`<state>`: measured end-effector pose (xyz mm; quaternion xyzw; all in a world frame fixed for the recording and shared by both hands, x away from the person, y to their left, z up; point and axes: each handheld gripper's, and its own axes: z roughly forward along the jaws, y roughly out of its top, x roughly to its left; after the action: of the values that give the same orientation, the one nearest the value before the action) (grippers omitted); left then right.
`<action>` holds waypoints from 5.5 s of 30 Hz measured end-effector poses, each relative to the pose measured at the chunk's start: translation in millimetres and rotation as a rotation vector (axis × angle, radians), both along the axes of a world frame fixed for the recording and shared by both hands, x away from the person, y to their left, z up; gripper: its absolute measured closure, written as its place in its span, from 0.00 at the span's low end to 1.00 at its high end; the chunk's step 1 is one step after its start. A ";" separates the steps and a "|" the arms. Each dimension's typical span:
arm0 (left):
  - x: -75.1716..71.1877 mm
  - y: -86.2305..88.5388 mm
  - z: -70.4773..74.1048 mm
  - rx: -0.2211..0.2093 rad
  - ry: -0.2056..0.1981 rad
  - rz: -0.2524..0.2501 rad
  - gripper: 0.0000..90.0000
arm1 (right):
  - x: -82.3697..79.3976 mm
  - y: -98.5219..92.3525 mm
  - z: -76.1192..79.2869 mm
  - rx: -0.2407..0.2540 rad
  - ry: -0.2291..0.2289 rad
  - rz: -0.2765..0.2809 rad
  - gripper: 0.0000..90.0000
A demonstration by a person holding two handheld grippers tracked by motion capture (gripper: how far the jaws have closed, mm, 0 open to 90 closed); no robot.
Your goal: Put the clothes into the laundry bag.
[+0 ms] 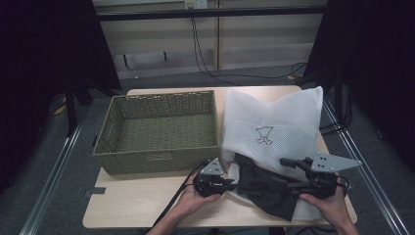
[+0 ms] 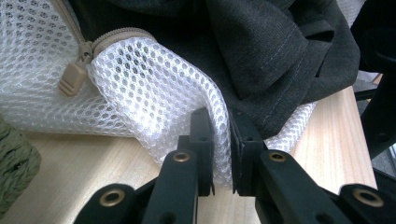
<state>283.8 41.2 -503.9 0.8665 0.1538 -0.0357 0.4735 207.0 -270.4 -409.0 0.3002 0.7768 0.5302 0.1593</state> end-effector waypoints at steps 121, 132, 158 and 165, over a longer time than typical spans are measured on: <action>-5.1 6.4 7.2 -0.068 0.022 -0.026 0.93 | 89.2 8.3 -76.6 -0.132 0.286 0.044 0.99; -12.6 5.0 17.2 -0.109 0.013 -0.079 0.95 | 124.6 7.6 -92.2 -0.221 0.306 -0.085 0.99; -14.2 3.8 14.2 -0.084 0.021 -0.050 0.79 | 118.3 -11.6 -73.3 -0.107 0.206 -0.189 0.99; -12.9 16.8 15.3 -0.062 0.002 -0.022 0.68 | 91.6 -17.6 -64.4 -0.102 0.187 -0.133 0.99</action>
<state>271.0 58.0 -488.5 0.8530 0.1437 -0.0467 0.4996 298.6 -288.0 -473.4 0.3908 0.7925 0.4478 0.1363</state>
